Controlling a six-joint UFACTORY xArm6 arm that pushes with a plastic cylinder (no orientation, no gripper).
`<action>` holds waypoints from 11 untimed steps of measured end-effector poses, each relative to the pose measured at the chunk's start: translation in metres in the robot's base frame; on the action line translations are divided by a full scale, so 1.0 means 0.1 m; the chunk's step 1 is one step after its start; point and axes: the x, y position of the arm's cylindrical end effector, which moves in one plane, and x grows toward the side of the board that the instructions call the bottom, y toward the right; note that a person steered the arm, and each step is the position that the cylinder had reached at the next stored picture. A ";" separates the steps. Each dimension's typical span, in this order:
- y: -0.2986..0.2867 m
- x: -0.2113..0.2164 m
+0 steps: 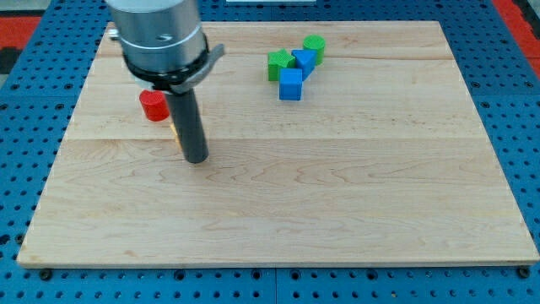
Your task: Place the yellow hexagon at the left of the red circle
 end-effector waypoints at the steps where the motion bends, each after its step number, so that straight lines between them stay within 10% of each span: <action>1: 0.11 -0.42; 4: 0.05 0.32; 11: -0.91 -0.14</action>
